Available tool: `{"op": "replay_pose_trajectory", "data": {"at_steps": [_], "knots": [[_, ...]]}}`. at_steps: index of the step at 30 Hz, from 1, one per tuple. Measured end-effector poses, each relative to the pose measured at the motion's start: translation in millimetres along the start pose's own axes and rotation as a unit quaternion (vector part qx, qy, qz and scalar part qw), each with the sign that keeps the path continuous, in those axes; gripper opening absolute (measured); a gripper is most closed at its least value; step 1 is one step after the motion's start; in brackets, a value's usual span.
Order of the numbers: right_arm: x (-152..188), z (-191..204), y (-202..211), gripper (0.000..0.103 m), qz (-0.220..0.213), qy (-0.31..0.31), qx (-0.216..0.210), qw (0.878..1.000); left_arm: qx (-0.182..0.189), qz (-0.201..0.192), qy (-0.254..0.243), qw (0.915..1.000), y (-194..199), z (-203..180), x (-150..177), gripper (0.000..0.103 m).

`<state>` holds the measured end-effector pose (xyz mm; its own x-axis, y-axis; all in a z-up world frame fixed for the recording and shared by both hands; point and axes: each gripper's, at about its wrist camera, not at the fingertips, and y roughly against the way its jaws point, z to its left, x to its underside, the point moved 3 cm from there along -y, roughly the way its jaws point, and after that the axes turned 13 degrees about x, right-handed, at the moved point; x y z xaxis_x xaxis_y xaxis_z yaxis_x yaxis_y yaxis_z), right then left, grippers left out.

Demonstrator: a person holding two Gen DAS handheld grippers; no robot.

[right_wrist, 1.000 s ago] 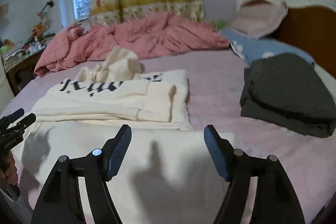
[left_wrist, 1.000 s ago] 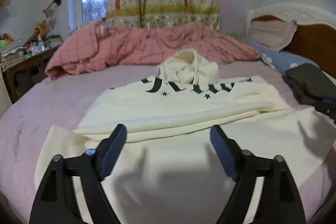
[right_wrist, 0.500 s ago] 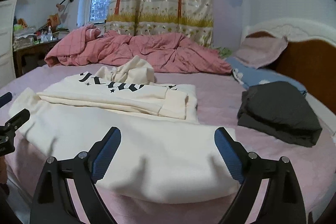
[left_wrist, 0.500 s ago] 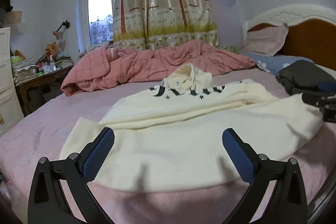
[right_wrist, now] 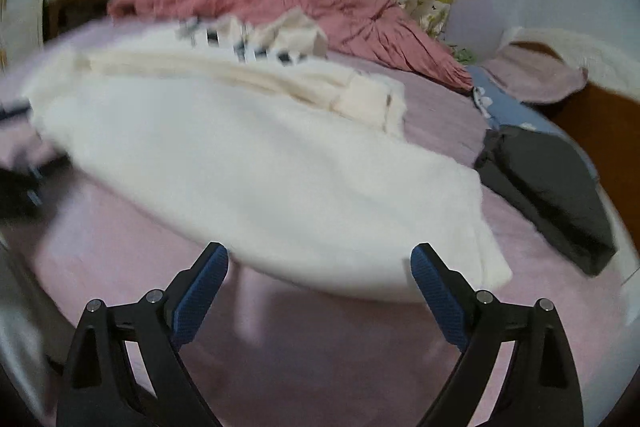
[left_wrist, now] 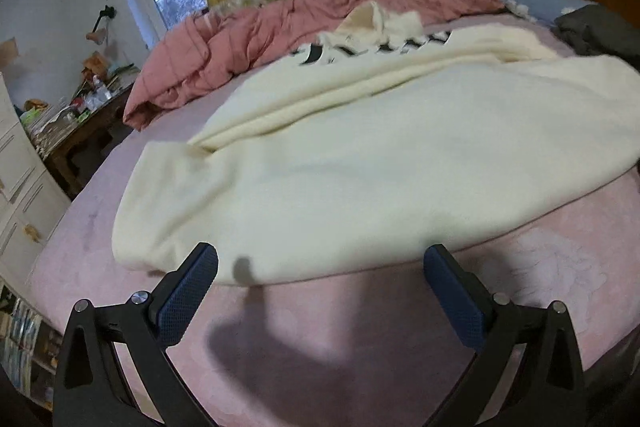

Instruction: Fold large clothes

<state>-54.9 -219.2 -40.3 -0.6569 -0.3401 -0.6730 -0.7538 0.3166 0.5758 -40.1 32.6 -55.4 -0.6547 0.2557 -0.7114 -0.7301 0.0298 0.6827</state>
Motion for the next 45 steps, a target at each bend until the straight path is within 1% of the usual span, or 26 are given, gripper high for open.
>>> {"op": "replay_pose_trajectory", "data": {"at_steps": [3,6,7,11,12,16,18,20,21,22,24,25,26,28,30,32,33,35,36,37,38,39,41,42,43,45], "knots": [[5,-3,-13,0.094,0.027,-0.005,0.005,1.0,0.007,0.007,0.018,0.9998,-3,5,0,0.103],[4,-9,-17,0.094,0.032,-0.026,0.004,0.999,0.006,0.007,0.024,0.9997,-6,7,1,0.103],[3,-10,-19,0.094,0.03,-0.027,0.011,0.999,0.003,0.003,0.021,0.9998,-7,6,0,0.103],[-8,-8,-28,0.095,0.015,-0.02,0.039,0.999,-0.021,-0.022,-0.02,0.9993,-18,0,-18,0.103],[-10,-7,-29,0.095,0.011,-0.021,0.046,0.999,-0.022,-0.027,-0.02,0.9992,-20,0,-21,0.103],[-18,-11,-42,0.095,0.006,-0.031,0.06,0.998,0.002,-0.022,0.011,0.9997,-21,11,-23,0.103],[-19,-18,-50,0.095,0.017,-0.05,0.062,0.997,0.02,-0.016,0.025,0.9993,-23,18,-24,0.103],[-17,-31,-56,0.095,0.036,-0.082,0.067,0.994,0.037,-0.014,0.067,0.9969,-19,36,-24,0.103],[-16,-38,-55,0.095,0.04,-0.094,0.071,0.992,0.038,-0.019,0.088,0.9953,-15,45,-23,0.103],[-15,-43,-52,0.095,0.039,-0.099,0.074,0.992,0.034,-0.023,0.095,0.9946,-11,52,-22,0.103],[-11,-49,-45,0.095,0.028,-0.089,0.098,0.991,0.013,-0.028,0.083,0.9961,-6,59,-20,0.103],[-9,-50,-44,0.095,0.025,-0.084,0.103,0.991,0.001,-0.029,0.077,0.9967,-5,61,-19,0.103],[-8,-50,-43,0.095,0.024,-0.08,0.098,0.992,0.003,-0.027,0.078,0.9966,-6,62,-18,0.103],[-6,-50,-42,0.086,0.026,-0.085,0.078,0.993,0.002,-0.022,0.081,0.9965,-7,63,-16,0.103],[-7,-48,-40,0.081,0.025,-0.087,0.061,0.994,-0.011,-0.027,0.077,0.9966,-7,60,-17,0.103],[-10,-41,-37,0.073,0.014,-0.075,0.046,0.996,-0.028,-0.026,0.061,0.9974,-10,56,-18,0.103],[-12,-36,-36,0.071,0.011,-0.069,0.031,0.997,-0.035,-0.023,0.052,0.9977,-11,52,-18,0.103],[-14,-19,-37,0.071,0.012,-0.043,-0.018,0.999,-0.042,-0.021,0.043,0.998,-13,50,-18,0.103],[-14,-11,-40,0.071,0.015,-0.027,-0.021,0.999,-0.04,-0.021,0.044,0.998,-13,49,-17,0.103],[-16,-5,-41,0.071,0.008,-0.014,-0.003,1.0,-0.035,-0.021,0.051,0.9979,-12,51,-16,0.103],[-19,0,-40,0.071,-0.002,-0.005,0.012,1.0,-0.022,-0.019,0.068,0.9973,-13,54,-14,0.103],[-20,2,-40,0.071,-0.005,-0.004,0.015,1.0,-0.004,-0.015,0.092,0.9956,-14,58,-13,0.103],[-23,3,-42,0.062,-0.006,-0.012,0.016,1.0,0.023,-0.009,0.122,0.9923,-15,63,-9,0.103],[-24,1,-43,0.047,-0.004,-0.017,0.024,1.0,0.023,-0.012,0.121,0.9923,-13,63,-9,0.103],[-24,-2,-43,0.034,-0.003,-0.023,0.037,0.999,0.02,-0.017,0.117,0.9928,-10,62,-9,0.103],[-23,-12,-43,0.028,0.004,-0.047,0.03,0.998,0.014,-0.017,0.11,0.9937,-8,59,-8,0.103]]}}
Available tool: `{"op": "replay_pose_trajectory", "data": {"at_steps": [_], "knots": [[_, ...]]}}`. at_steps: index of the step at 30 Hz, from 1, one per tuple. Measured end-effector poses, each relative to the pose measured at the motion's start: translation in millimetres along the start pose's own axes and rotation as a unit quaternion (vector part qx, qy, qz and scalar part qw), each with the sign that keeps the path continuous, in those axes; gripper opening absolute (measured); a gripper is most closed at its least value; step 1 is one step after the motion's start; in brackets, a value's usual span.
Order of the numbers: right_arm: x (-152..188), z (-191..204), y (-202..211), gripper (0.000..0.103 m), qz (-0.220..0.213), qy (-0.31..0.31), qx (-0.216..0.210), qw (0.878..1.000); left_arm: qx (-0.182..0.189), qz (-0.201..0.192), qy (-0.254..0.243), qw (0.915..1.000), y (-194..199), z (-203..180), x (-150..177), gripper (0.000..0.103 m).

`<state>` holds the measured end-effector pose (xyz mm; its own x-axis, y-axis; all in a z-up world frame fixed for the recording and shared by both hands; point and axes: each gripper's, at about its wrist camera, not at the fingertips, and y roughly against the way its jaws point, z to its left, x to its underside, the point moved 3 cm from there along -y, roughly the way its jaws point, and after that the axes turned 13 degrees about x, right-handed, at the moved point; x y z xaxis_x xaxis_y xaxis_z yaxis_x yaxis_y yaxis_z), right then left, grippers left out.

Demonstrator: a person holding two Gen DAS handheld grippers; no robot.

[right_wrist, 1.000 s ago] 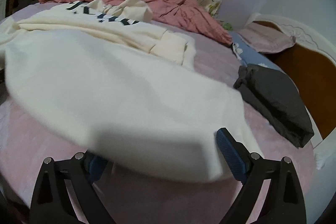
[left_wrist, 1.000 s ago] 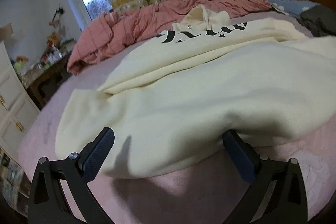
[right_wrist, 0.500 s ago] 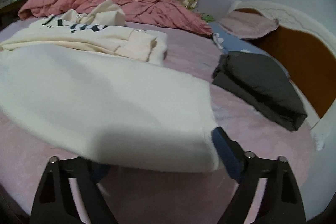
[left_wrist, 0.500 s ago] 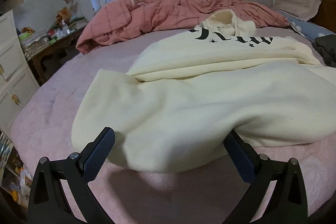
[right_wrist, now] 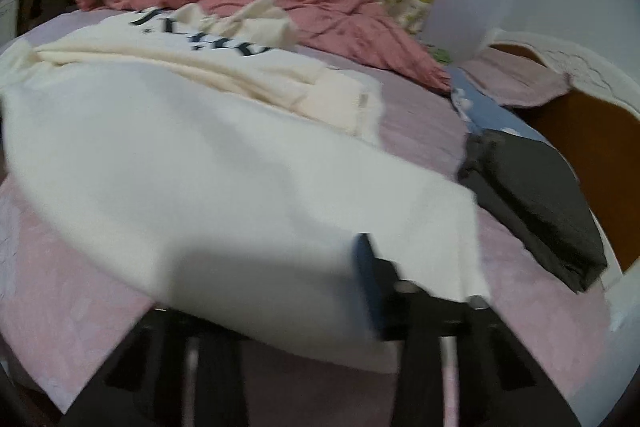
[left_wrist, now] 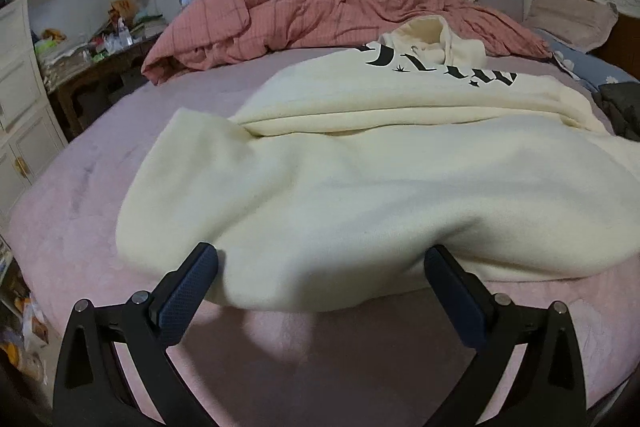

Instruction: Fold large clothes

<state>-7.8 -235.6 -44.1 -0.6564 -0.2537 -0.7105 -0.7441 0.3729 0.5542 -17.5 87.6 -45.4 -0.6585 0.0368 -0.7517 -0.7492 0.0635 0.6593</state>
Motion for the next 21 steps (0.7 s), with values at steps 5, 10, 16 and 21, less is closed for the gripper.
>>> {"op": "replay_pose_trajectory", "data": {"at_steps": [5,10,16,21], "knots": [[5,-5,3,0.022,0.009,-0.016,-0.008,1.0,0.023,0.041,-0.007,0.9989,1,-6,11,0.103],[4,-9,-3,0.022,0.028,-0.036,-0.024,0.999,0.027,0.063,-0.055,0.9961,5,-24,21,0.103],[5,-3,-2,0.022,0.027,-0.017,-0.01,0.999,0.057,0.07,-0.004,0.9959,-16,-1,2,0.103],[4,-5,-4,0.022,0.031,-0.023,-0.015,0.999,0.034,0.043,-0.054,0.997,-19,-7,-7,0.103]]}}
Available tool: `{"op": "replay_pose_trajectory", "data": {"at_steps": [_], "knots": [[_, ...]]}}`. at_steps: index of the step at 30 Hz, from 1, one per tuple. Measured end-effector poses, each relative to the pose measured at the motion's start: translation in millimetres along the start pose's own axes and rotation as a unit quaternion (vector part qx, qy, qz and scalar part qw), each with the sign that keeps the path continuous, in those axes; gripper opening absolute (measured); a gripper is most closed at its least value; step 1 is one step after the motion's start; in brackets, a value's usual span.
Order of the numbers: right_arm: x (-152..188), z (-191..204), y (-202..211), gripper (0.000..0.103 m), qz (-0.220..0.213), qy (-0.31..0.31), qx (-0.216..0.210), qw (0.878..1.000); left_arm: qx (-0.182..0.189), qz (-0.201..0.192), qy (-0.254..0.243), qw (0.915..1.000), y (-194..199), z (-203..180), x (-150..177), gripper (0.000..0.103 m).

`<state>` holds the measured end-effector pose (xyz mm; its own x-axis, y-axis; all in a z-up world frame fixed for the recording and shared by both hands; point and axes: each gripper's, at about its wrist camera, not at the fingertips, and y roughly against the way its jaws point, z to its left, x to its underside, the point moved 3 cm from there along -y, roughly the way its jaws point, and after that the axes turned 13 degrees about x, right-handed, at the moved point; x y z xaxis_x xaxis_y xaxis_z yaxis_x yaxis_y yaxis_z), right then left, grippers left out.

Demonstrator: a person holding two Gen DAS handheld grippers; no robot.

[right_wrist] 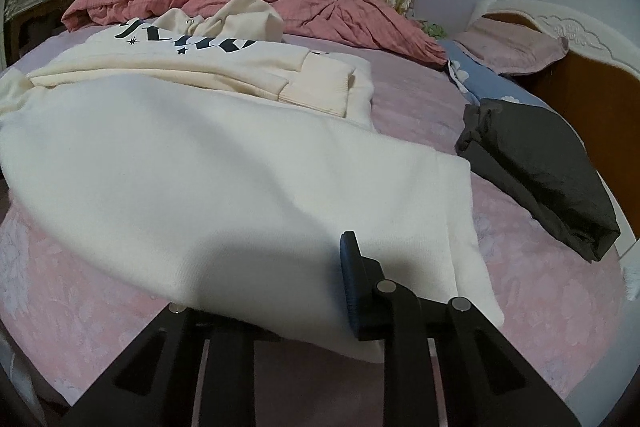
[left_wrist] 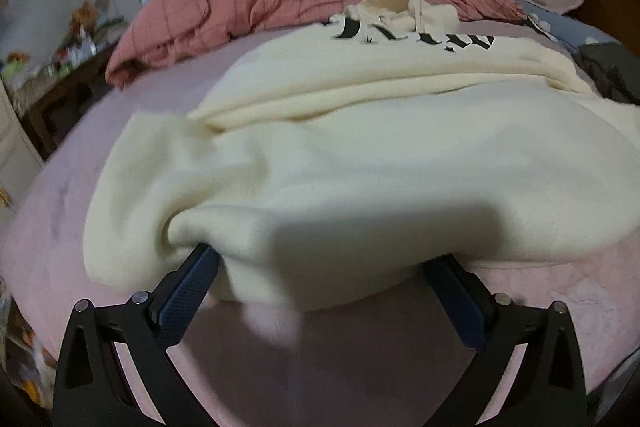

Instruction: Fold large clothes

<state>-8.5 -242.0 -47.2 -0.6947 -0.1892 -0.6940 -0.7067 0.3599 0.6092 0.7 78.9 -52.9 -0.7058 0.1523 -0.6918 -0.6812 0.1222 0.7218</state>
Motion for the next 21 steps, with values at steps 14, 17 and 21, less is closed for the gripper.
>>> {"op": "replay_pose_trajectory", "data": {"at_steps": [14,17,21], "knots": [[0,-2,1,0.022,0.001,0.011,-0.006,1.0,-0.056,0.119,-0.322,0.9377,19,6,20,0.093],[-1,-4,1,0.022,0.006,0.003,-0.011,1.0,-0.11,0.107,-0.346,0.9256,12,21,18,0.093],[-1,-4,0,0.022,0.002,0.012,-0.005,1.0,-0.108,0.049,-0.353,0.9282,1,30,19,0.081]]}}
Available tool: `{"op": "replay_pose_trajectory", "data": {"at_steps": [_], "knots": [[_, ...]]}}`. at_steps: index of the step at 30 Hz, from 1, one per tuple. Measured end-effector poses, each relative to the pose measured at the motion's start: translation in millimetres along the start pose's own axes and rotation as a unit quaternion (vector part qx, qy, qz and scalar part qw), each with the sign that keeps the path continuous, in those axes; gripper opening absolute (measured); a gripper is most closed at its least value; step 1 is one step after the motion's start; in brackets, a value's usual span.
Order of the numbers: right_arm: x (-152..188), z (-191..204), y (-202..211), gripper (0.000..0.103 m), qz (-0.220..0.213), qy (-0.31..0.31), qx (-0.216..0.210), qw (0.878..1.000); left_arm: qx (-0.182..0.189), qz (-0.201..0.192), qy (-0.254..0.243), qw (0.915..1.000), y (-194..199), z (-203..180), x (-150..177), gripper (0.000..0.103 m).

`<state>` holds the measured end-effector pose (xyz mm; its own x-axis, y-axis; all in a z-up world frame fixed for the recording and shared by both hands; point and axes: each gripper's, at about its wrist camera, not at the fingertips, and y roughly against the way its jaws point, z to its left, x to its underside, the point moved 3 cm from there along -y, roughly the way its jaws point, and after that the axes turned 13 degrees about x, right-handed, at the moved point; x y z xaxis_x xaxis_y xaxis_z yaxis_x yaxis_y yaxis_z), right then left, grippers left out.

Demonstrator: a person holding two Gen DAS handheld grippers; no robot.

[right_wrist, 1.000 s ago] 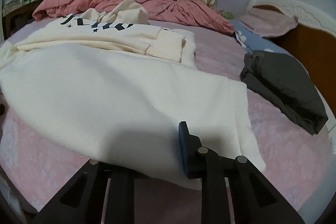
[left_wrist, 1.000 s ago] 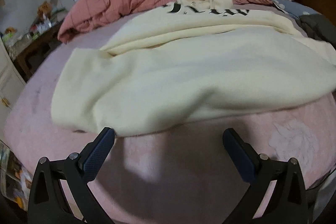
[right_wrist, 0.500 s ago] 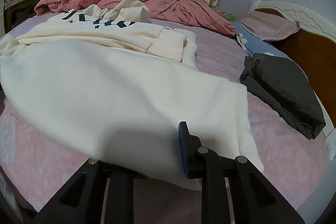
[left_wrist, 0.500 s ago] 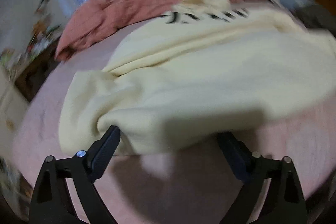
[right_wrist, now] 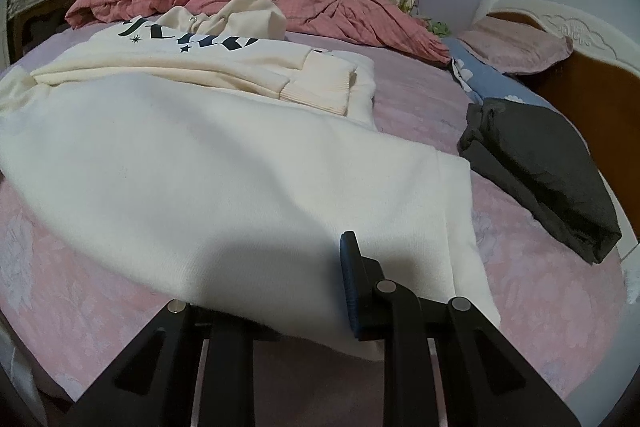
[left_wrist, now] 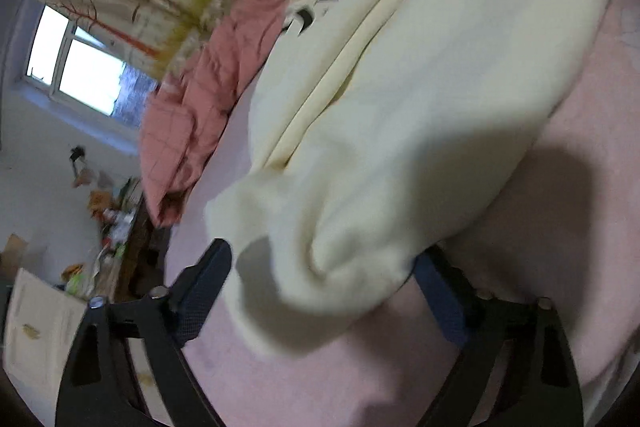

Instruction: Fold large clothes

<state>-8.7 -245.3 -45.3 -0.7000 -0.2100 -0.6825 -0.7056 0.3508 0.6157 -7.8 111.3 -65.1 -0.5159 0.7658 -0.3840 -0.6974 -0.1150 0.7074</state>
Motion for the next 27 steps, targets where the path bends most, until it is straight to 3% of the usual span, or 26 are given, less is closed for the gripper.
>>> {"op": "replay_pose_trajectory", "data": {"at_steps": [4,9,10,11,12,13,17,21,27], "knots": [[0,1,0,0.022,0.0,-0.006,-0.001,1.0,0.008,-0.056,0.008,0.9984,1,-9,-3,0.059],[0,2,3,0.022,-0.01,-0.014,0.001,1.0,0.002,-0.094,0.013,0.9955,3,-20,-8,0.051],[0,2,5,0.018,-0.015,-0.018,0.004,1.0,0.001,-0.098,0.019,0.995,3,-19,-8,0.046],[-1,1,9,0.017,-0.022,-0.026,0.002,0.999,0.011,-0.102,0.034,0.9941,4,-17,-8,0.037],[-3,-1,14,0.013,-0.033,-0.035,-0.001,0.999,0.021,-0.102,0.053,0.9932,3,-14,-9,0.022],[-4,-3,19,0.011,-0.044,-0.042,-0.003,0.998,0.026,-0.106,0.079,0.9908,7,-11,-10,0.018],[-3,-12,34,0.009,-0.059,-0.073,-0.021,0.995,-0.015,-0.138,0.099,0.9853,41,-13,-12,0.013],[8,-21,51,0.008,-0.07,-0.066,-0.021,0.995,0.009,-0.159,0.119,0.98,78,-10,-4,0.013],[42,-45,108,0.008,-0.078,-0.092,-0.054,0.991,0.026,-0.154,0.143,0.9774,137,-30,23,0.013]]}}
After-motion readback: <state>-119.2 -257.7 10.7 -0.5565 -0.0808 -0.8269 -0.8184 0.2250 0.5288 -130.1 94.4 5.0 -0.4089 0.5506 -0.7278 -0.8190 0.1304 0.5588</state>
